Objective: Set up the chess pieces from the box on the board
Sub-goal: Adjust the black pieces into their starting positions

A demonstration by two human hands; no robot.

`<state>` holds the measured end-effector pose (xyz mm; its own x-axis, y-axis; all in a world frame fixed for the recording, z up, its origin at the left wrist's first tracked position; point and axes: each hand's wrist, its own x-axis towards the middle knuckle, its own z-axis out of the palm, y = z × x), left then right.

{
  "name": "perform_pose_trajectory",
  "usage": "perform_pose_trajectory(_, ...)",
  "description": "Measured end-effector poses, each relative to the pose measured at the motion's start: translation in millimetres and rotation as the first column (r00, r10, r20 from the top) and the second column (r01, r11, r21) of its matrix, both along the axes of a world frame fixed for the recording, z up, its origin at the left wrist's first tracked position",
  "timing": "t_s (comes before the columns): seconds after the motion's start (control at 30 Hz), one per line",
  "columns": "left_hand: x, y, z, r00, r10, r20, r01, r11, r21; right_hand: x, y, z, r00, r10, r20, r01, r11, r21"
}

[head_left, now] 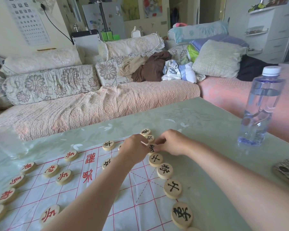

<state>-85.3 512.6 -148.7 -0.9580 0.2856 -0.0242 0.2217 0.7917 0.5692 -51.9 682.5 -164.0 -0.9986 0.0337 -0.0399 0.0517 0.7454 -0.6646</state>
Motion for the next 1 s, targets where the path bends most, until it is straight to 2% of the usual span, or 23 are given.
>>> perform_pose_trajectory(0.13, -1.9, 1.4, 0.0, 0.995, 0.010, 0.102, -0.029, 0.981, 0.190, 2.3, 3.3, -2.0, 0.998, 0.003, -0.068, -0.007, 0.998, -0.067)
perform_pose_trajectory(0.27, -2.0, 5.6, 1.2, 0.966, 0.002, 0.258, -0.104, 0.919, 0.381, 2.6, 4.1, -5.0, 0.991, -0.009, -0.132, -0.003, 0.996, -0.094)
perform_pose_trajectory(0.4, -1.4, 6.1, 8.7, 0.933, 0.026, 0.358, -0.209, 0.851, 0.482, 3.6, 1.8, -1.0, 0.976, -0.023, -0.217, -0.007, 0.991, -0.135)
perform_pose_trajectory(0.6, -0.3, 3.6, 15.2, 0.883, -0.002, 0.470, -0.320, 0.728, 0.606, 0.4, -8.6, 10.3, 0.953, 0.061, -0.296, -0.105, 0.985, -0.135)
perform_pose_trajectory(0.67, -0.8, 1.7, 15.8, 0.886, -0.006, 0.464, -0.312, 0.733, 0.605, -2.1, -8.9, 12.3, 0.951, 0.052, -0.305, -0.093, 0.988, -0.120)
perform_pose_trajectory(0.77, -1.3, -0.4, 14.8, 0.891, 0.012, 0.455, -0.314, 0.739, 0.596, -0.3, -9.0, 13.7, 0.961, -0.017, -0.277, -0.037, 0.982, -0.187)
perform_pose_trajectory(0.83, -0.1, -1.0, 11.4, 0.910, 0.038, 0.412, -0.280, 0.790, 0.546, 1.6, -8.0, 14.0, 0.970, 0.000, -0.243, -0.050, 0.978, -0.200)
perform_pose_trajectory(0.93, 3.0, -3.1, 3.9, 0.984, 0.075, 0.160, -0.119, 0.952, 0.281, 4.4, -3.8, 14.1, 0.978, 0.025, -0.209, -0.054, 0.989, -0.136)
perform_pose_trajectory(1.0, 5.4, -5.2, 0.3, 0.997, 0.047, 0.064, -0.057, 0.984, 0.170, 5.7, 0.1, 11.7, 0.981, 0.025, -0.193, -0.049, 0.991, -0.125)
